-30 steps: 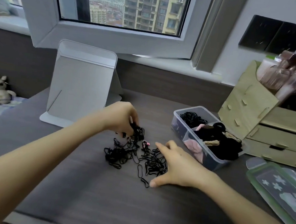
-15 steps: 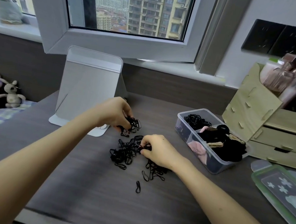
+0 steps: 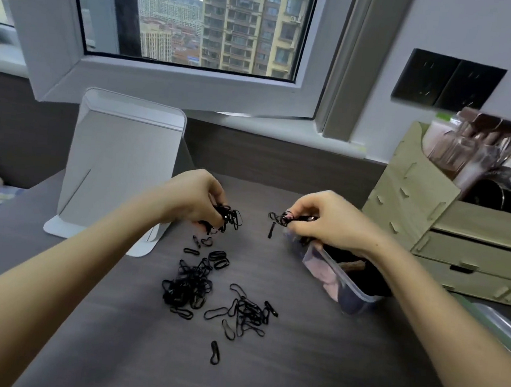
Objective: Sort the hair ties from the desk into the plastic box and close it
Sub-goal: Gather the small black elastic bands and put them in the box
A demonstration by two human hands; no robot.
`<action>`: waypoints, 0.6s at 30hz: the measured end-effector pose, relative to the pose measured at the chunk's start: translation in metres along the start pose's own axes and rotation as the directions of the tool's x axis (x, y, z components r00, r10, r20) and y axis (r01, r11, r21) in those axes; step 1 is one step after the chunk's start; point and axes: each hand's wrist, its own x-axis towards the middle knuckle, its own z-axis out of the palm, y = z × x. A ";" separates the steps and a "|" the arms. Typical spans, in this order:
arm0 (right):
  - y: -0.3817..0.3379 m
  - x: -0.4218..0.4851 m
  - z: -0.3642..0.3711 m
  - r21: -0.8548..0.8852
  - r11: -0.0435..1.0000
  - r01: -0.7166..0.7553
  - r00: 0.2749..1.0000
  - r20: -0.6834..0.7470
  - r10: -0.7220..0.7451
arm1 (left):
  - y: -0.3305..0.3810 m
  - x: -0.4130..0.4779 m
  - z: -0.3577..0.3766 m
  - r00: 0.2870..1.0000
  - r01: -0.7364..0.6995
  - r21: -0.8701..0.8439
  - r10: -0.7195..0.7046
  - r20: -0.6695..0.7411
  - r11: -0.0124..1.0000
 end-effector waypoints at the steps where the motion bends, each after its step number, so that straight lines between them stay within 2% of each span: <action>1: 0.006 0.004 -0.014 -0.014 1.000 -0.026 1.000 -0.011 0.026 | 0.006 0.004 0.000 1.000 -0.014 0.007 0.014 0.006 1.000; 5: 0.031 0.031 -0.052 -0.219 0.967 -0.134 0.990 0.020 0.141 | 0.037 0.024 0.006 0.997 -0.062 0.051 0.060 0.044 0.997; 9: 0.057 0.061 -0.058 -0.466 0.869 -0.170 0.970 0.079 0.232 | 0.072 0.054 0.028 0.988 -0.114 0.009 0.113 0.102 0.993; 13: 0.072 0.075 -0.059 -0.471 0.860 -0.195 0.960 0.087 0.266 | 0.099 0.082 0.054 0.976 -0.149 0.005 0.146 0.161 0.989; 18: 0.086 0.074 -0.067 -0.315 0.924 -0.215 0.962 0.094 0.256 | 0.114 0.104 0.081 0.954 -0.209 0.135 0.172 0.245 0.968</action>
